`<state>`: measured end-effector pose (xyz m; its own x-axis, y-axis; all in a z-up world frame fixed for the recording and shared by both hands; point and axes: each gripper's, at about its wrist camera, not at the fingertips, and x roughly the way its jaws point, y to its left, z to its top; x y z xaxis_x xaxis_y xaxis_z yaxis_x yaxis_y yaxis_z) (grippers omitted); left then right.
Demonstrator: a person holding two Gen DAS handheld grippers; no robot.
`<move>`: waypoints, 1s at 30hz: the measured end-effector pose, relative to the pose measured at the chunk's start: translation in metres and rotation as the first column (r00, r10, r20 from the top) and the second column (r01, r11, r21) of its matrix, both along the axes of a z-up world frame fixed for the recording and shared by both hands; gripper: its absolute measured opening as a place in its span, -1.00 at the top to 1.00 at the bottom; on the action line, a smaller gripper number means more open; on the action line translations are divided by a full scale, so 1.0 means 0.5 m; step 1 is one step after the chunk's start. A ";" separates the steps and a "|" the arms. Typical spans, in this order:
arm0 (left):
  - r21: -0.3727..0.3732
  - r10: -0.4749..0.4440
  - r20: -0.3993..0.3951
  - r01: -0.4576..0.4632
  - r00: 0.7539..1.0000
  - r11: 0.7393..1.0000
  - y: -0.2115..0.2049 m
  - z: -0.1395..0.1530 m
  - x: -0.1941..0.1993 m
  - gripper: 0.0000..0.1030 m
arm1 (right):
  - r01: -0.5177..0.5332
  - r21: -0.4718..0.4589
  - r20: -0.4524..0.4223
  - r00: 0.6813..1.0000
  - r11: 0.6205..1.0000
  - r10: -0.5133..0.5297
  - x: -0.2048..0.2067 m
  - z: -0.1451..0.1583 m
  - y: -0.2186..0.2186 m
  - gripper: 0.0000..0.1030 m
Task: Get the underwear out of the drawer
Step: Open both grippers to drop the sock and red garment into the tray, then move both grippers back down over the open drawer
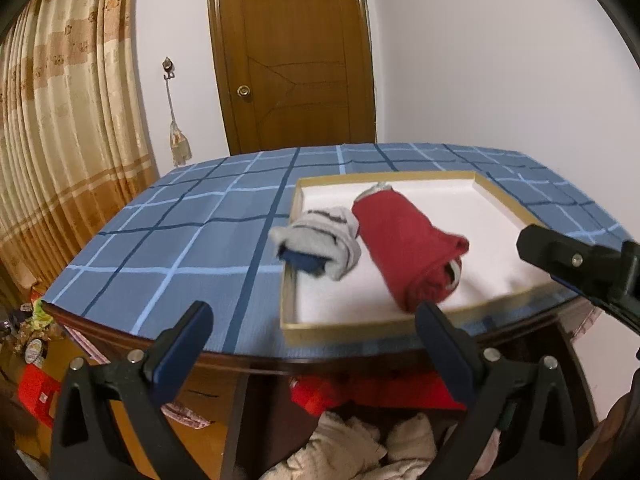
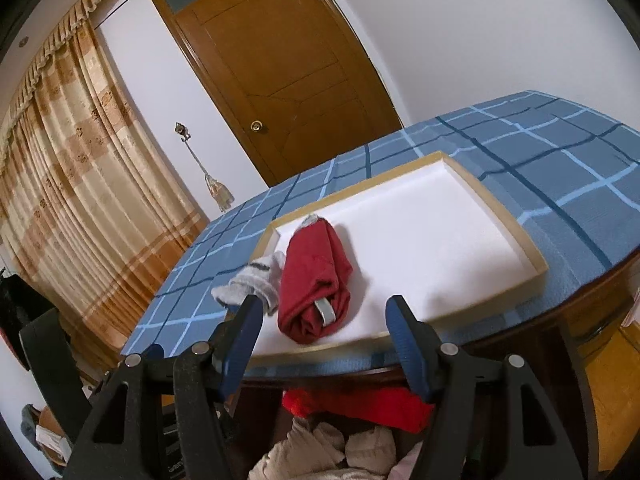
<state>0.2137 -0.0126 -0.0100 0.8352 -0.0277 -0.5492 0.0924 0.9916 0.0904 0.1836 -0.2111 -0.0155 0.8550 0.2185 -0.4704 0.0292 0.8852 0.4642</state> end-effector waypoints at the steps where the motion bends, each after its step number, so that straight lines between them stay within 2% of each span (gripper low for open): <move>1: 0.004 0.000 -0.001 0.000 1.000 1.000 -0.001 -0.002 -0.004 -0.99 | -0.001 -0.001 -0.005 1.000 1.000 0.001 -0.003 -0.006 0.000 -0.29; 8: 0.027 -0.011 -0.011 0.011 1.000 1.000 -0.006 -0.024 -0.041 -0.99 | -0.028 -0.015 -0.037 0.999 0.999 0.027 -0.030 -0.047 0.003 -0.29; 17: 0.043 -0.034 -0.060 0.037 0.998 0.998 -0.011 -0.057 -0.069 -0.99 | -0.056 -0.040 -0.074 0.996 0.998 0.053 -0.065 -0.081 0.002 -0.29; 22: 0.041 -0.024 -0.096 0.028 0.995 0.999 0.010 -0.084 -0.085 -0.99 | -0.055 -0.087 -0.097 0.994 0.995 0.047 -0.089 -0.104 -0.001 -0.29; 30: 0.054 0.010 -0.152 -0.002 0.988 0.999 0.056 -0.136 -0.100 -0.99 | -0.026 -0.110 -0.187 0.982 0.994 0.005 -0.125 -0.173 -0.041 -0.29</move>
<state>0.1635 0.0152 -0.0779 0.7418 0.0099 -0.6706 0.1032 0.9863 0.1287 0.1211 -0.2318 -0.1018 0.7473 0.1683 -0.6428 0.0917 0.9320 0.3506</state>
